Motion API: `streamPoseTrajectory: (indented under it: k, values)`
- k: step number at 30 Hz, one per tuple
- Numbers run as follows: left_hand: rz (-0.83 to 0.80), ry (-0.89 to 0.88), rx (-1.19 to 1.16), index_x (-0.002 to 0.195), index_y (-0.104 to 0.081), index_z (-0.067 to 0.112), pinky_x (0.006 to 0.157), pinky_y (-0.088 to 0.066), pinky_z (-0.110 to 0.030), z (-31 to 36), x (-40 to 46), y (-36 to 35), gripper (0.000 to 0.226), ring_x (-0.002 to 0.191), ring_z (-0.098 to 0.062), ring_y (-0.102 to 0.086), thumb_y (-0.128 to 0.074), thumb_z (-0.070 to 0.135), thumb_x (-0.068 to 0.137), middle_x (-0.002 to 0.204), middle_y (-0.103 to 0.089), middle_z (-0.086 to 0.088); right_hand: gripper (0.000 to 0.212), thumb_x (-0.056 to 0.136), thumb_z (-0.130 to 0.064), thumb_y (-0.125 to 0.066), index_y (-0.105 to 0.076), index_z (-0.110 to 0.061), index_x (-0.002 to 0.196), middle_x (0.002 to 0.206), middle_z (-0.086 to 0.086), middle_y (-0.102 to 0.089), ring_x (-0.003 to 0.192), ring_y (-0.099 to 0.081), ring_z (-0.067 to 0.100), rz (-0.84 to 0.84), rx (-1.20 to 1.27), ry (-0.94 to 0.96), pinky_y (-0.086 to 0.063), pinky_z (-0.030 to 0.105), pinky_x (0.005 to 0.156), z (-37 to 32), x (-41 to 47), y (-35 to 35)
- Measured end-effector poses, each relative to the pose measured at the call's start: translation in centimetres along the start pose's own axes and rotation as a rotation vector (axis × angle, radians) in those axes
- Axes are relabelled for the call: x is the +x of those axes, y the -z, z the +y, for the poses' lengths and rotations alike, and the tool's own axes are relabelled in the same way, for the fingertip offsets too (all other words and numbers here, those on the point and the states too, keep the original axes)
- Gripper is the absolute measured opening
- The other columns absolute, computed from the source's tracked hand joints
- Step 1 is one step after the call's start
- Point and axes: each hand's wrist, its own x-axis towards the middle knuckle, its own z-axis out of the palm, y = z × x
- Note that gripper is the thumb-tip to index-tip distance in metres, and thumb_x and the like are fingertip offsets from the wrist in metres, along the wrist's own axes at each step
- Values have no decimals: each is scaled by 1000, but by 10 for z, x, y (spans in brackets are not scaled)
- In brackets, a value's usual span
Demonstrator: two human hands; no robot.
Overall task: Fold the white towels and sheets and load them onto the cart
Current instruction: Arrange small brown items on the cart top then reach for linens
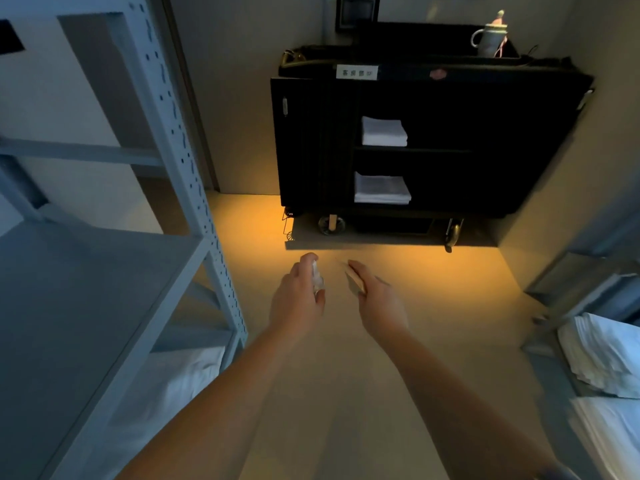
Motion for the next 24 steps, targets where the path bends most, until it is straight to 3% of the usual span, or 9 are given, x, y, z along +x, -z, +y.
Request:
streamPoseTrajectory:
  k: [6, 13, 19, 24]
  values:
    - [-30, 9, -3, 136, -33, 25, 83, -53, -39, -13, 101, -46, 61, 109, -24, -56, -66, 14, 86, 130, -52, -2, 53, 96, -15, -44, -30, -46, 137, 114, 2, -61, 88, -59, 21, 13, -22, -29, -52, 34, 74, 34, 103, -14]
    - [12, -70, 30, 130, -35, 25, 69, -49, -28, -32, 265, -83, 55, 100, -21, -59, -67, 17, 86, 122, -55, 0, 53, 96, -13, -43, -33, -42, 139, 103, 1, -63, 78, -54, 13, 57, -27, -49, -41, 25, 65, 45, 264, -15]
    - [10, -140, -1, 127, -30, 33, 73, -54, -38, -20, 398, -105, 63, 100, -20, -58, -70, 17, 82, 119, -55, 3, 55, 96, -12, -44, -33, -39, 142, 109, 1, -63, 85, -58, 17, 120, -44, -87, -49, 30, 70, 56, 378, 13]
    - [-5, -199, -29, 128, -31, 34, 70, -55, -36, -3, 491, -144, 62, 95, -18, -58, -70, 18, 82, 116, -55, 3, 55, 96, -11, -44, -34, -36, 143, 112, 1, -61, 89, -58, 17, 138, -48, -114, -48, 31, 72, 90, 466, 36]
